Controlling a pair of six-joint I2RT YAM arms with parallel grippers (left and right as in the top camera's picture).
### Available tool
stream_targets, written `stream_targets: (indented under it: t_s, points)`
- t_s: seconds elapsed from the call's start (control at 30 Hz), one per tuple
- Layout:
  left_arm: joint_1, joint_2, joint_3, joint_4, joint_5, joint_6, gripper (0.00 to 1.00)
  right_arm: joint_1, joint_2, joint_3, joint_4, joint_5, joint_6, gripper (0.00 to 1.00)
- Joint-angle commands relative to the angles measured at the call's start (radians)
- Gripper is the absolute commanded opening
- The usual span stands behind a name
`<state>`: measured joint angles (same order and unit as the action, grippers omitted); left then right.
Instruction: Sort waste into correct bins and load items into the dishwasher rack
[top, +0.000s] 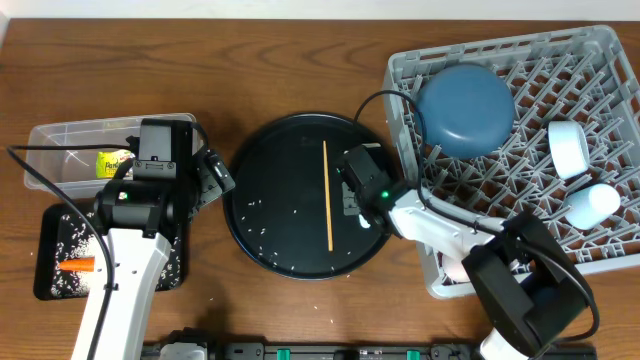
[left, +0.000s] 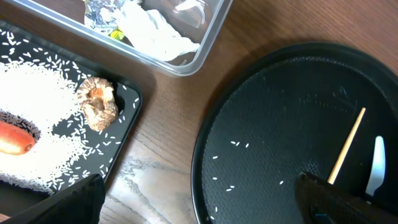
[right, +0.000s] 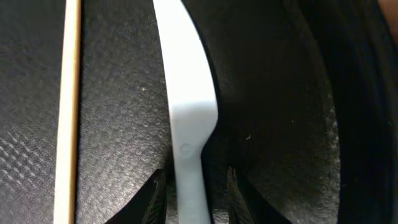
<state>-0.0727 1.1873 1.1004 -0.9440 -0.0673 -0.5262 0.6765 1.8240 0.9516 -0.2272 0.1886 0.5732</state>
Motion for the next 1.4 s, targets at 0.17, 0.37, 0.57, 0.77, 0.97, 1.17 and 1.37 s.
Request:
stream_targets:
  t_s: [0.17,0.37,0.57,0.77,0.97,1.17,1.37]
  points:
    - [0.005,-0.003,0.016,-0.005,-0.016,0.002,0.98,0.005,0.011,-0.074,0.09,0.025,0.017,0.28]
    - [0.005,-0.003,0.016,-0.005,-0.016,0.002,0.98,0.006,0.011,-0.074,0.084,0.023,0.017,0.22]
    - [0.005,-0.003,0.016,-0.005,-0.016,0.002,0.98,0.006,0.011,-0.075,0.032,0.009,0.016,0.26]
    - [0.005,-0.003,0.016,-0.005,-0.016,0.002,0.98,0.005,0.011,-0.074,0.047,0.014,-0.009,0.31]
    - [0.005,-0.003,0.016,-0.005,-0.016,0.002,0.98,0.005,0.011,-0.048,0.055,0.014,-0.03,0.32]
    - [0.005,-0.003,0.016,-0.005,-0.016,0.002,0.98,0.005,0.011,-0.004,0.051,0.029,-0.101,0.31]
    - [0.005,-0.003,0.016,-0.005,-0.016,0.002,0.98,0.005,0.011,0.014,0.05,0.032,-0.115,0.3]
